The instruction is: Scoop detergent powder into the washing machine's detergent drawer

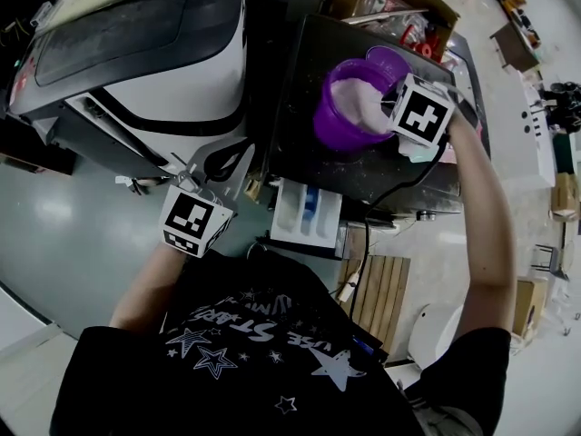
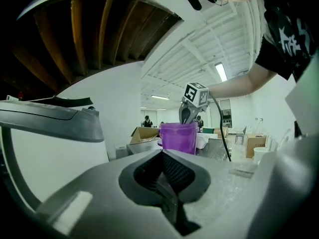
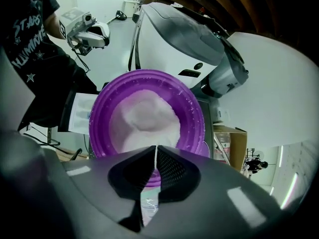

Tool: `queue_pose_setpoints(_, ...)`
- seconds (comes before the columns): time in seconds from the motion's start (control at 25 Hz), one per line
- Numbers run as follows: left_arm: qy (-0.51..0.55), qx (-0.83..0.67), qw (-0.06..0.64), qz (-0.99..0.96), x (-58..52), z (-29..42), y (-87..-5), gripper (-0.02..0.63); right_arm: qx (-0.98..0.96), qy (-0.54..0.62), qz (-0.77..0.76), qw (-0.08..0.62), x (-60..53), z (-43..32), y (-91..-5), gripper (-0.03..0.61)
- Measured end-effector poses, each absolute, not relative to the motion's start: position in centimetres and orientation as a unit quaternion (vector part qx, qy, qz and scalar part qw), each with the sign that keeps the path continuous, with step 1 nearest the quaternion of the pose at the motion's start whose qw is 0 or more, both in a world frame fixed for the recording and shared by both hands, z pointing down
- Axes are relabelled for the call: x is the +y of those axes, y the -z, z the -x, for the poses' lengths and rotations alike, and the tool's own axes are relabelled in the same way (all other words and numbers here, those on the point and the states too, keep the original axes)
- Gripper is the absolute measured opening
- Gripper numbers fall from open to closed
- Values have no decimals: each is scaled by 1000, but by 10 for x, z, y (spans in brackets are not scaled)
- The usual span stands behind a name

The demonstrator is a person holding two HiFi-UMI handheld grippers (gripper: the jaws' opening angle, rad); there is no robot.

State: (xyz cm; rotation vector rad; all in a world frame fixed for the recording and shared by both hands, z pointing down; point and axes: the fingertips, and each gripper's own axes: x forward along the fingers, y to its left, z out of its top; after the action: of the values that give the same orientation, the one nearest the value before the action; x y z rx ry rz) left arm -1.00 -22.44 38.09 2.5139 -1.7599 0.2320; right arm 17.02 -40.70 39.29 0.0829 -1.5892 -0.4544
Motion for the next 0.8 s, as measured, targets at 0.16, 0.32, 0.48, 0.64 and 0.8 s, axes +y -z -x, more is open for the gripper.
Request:
queue_pose_setpoints(0.16,-75,-570,31,-818,-223,9,-382,8,-713,188,-28,675,-404,-168,-392,35)
queue_pose_setpoints(0.32,-75,-566,32,-820,-223,7,-382,8,-714,162,-23,680,-400,-168,-393,35)
queue_pose_setpoints(0.48,-78,-562,33,-823,-222,6,-382,8,-720,107,-14,686,-397,-169,-393,35)
queue_pose_setpoints(0.64,-77,-560,33,-824,-220,8,-383,8,-732,24,-18,681,-396,-170,-392,35)
queue_pose_setpoints(0.8,-79,-557,36,-826,-219,10,-385,8,-736,-44,-25,675,-396,-169,-393,35)
